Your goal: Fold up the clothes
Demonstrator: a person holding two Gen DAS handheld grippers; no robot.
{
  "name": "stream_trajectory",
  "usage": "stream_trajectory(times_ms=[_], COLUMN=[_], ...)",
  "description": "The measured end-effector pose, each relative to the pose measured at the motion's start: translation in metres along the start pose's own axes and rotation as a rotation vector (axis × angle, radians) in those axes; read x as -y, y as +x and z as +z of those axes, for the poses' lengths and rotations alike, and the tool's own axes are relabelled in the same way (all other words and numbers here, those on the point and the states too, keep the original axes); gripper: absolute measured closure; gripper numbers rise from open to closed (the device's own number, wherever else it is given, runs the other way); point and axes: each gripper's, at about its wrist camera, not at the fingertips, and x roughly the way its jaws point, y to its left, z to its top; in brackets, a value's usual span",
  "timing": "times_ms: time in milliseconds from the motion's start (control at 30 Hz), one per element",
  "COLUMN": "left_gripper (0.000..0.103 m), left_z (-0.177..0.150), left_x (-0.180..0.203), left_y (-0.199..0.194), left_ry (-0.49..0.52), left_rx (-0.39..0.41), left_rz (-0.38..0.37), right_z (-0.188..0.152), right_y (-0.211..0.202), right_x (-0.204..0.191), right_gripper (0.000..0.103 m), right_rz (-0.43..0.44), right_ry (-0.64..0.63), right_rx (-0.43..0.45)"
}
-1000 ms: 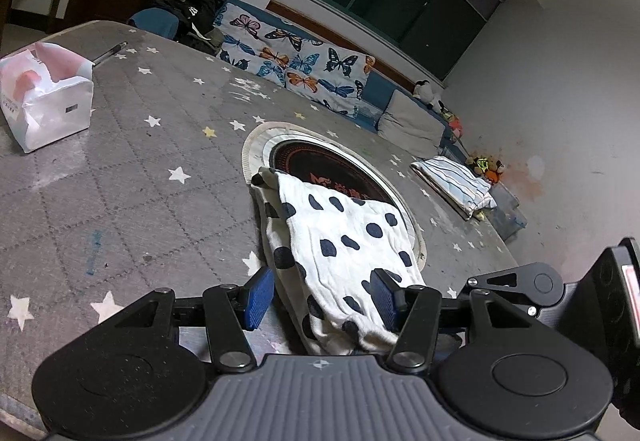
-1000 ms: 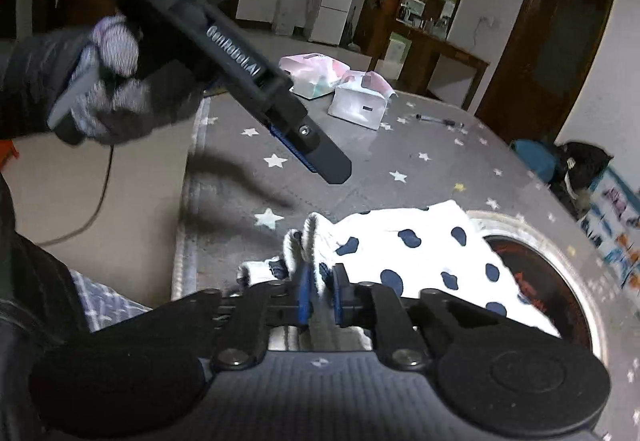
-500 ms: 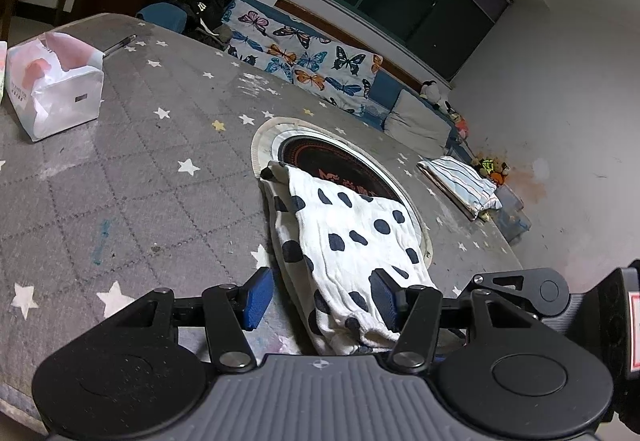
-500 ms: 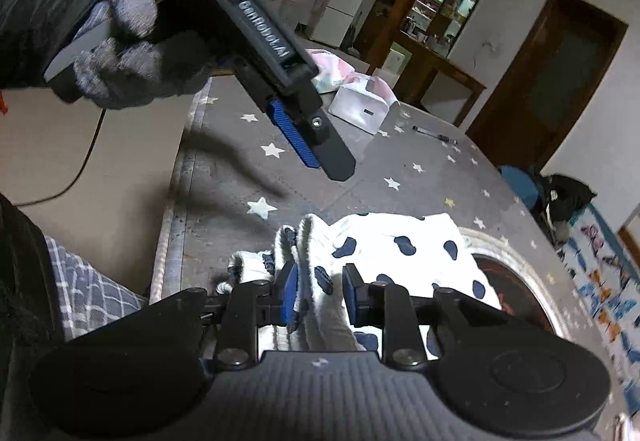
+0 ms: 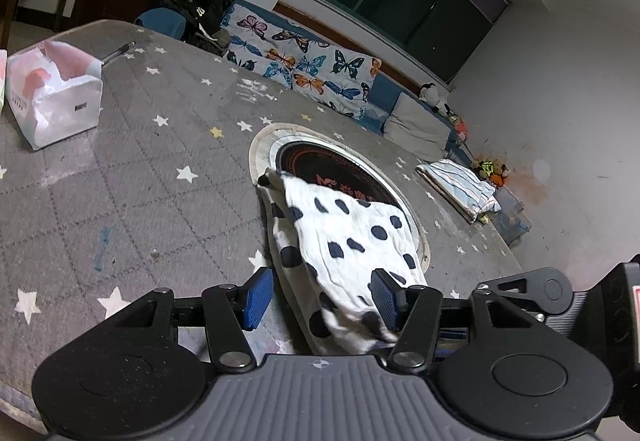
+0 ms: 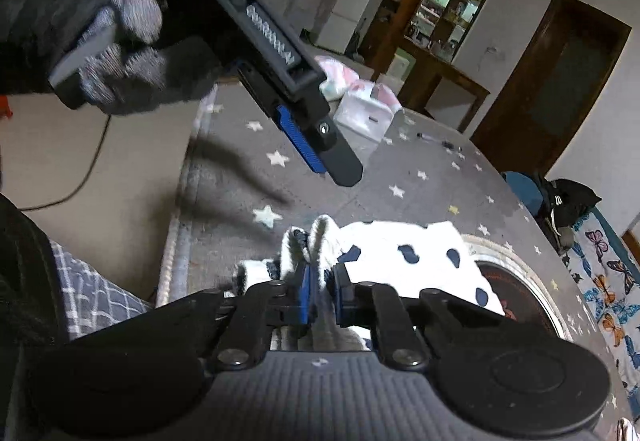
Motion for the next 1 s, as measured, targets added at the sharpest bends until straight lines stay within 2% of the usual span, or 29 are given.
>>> stream_trajectory(times_ms=[200, 367, 533, 633, 733, 867, 1000], left_gripper=[0.045, 0.045, 0.047, 0.048, 0.054, 0.058, 0.058], left_z=[0.003, 0.004, 0.007, 0.006, 0.0, -0.013, -0.025], left_x=[0.009, 0.019, 0.029, 0.033, 0.035, 0.028, 0.025], left_y=[-0.001, 0.004, 0.02, 0.037, 0.051, 0.056, 0.05], left_ry=[0.03, 0.053, 0.074, 0.073, 0.074, 0.051, 0.049], left_rx=[0.002, -0.003, -0.023, -0.054, -0.1, -0.145, -0.166], left_rz=[-0.026, -0.055, -0.112, -0.166, -0.191, -0.198, -0.195], right_z=[0.001, -0.008, -0.01, -0.011, -0.012, -0.017, -0.026], right_y=[-0.022, -0.014, -0.011, -0.018, -0.028, -0.044, -0.056], right_x=[0.006, -0.012, -0.012, -0.008, -0.004, 0.011, 0.034], right_gripper=[0.094, 0.094, 0.091, 0.085, 0.082, 0.082, 0.081], right_rz=[0.032, 0.07, 0.085, 0.106, 0.134, 0.161, 0.133], right_ry=[0.007, -0.052, -0.036, 0.015, 0.083, 0.203, 0.345], right_rx=[0.036, 0.016, 0.011, 0.017, 0.021, 0.043, 0.07])
